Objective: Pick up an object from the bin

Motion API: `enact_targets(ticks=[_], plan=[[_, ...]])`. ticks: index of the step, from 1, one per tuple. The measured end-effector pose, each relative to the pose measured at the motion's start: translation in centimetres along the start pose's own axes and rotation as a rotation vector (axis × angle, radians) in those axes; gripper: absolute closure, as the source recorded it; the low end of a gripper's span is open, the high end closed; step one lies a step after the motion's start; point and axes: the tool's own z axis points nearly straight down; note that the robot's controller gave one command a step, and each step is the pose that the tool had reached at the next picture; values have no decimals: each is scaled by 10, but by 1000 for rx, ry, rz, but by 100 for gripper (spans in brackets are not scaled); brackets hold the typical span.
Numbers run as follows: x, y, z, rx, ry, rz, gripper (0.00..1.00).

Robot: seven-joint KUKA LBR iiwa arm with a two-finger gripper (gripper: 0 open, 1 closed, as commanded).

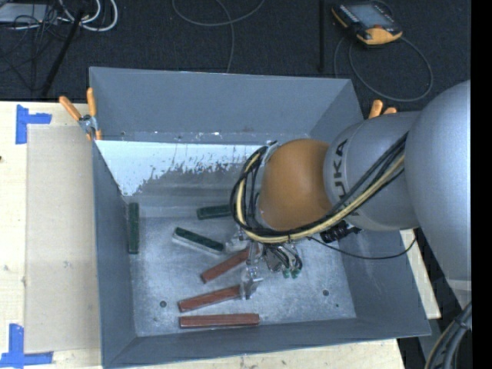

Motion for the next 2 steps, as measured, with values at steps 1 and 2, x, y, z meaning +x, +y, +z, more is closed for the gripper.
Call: enact_targets(ticks=[1,2], plan=[[0,0,0,0,0,1,100],[-7,-8,-122,2,-12,-136,100]])
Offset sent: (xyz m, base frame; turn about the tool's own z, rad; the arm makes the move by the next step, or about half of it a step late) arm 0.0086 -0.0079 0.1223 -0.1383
